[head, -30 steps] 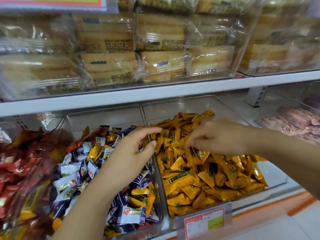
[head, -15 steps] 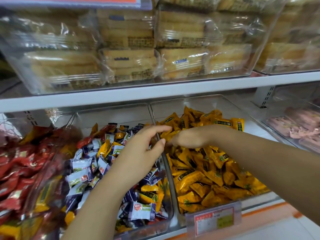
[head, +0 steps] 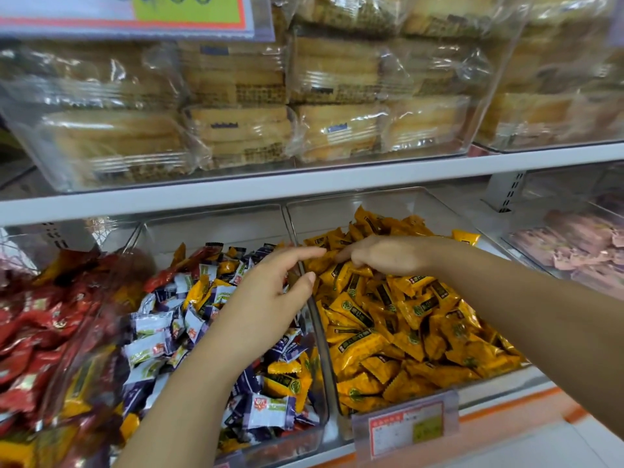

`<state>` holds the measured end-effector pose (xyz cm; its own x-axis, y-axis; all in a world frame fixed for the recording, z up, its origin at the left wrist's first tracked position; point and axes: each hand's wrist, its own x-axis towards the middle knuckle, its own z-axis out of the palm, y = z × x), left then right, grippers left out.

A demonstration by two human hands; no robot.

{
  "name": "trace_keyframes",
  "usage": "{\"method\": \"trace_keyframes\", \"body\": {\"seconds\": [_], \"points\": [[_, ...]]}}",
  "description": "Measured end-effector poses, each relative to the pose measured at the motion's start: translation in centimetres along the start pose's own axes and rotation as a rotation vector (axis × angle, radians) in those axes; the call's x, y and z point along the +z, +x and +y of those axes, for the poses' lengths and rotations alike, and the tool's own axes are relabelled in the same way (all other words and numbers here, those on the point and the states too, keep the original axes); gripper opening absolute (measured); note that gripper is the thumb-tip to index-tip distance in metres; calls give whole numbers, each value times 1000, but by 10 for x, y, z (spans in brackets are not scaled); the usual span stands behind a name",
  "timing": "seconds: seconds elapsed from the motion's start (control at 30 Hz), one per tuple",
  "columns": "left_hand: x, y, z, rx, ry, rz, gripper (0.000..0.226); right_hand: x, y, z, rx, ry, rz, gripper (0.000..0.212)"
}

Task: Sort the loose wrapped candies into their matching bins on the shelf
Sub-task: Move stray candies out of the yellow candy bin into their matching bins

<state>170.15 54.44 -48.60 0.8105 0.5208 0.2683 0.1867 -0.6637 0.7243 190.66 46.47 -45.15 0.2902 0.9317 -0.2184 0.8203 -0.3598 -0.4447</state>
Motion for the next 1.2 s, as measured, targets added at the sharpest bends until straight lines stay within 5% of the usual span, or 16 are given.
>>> {"method": "trace_keyframes", "body": {"seconds": [0.13, 0.3, 0.53, 0.7, 0.87, 1.2], "points": [[-6, 0, 8, -3, 73, -14, 34, -11, -22, 1, -49, 18, 43, 33], [-5, 17, 43, 46, 229, -48, 36, -25, -73, 28, -100, 130, 330, 28], [55, 83, 83, 161, 292, -437, 42, 0, -112, 76, -61, 2, 562, 34], [99, 101, 81, 147, 475, -719, 65, 10, -125, 100, -101, 146, 533, 46], [90, 104, 65, 127, 741, -812, 67, 15, -122, 104, -76, 149, 429, 46], [24, 110, 57, -111, 770, -869, 38, 10, -112, 103, -47, 162, 394, 45]]}}
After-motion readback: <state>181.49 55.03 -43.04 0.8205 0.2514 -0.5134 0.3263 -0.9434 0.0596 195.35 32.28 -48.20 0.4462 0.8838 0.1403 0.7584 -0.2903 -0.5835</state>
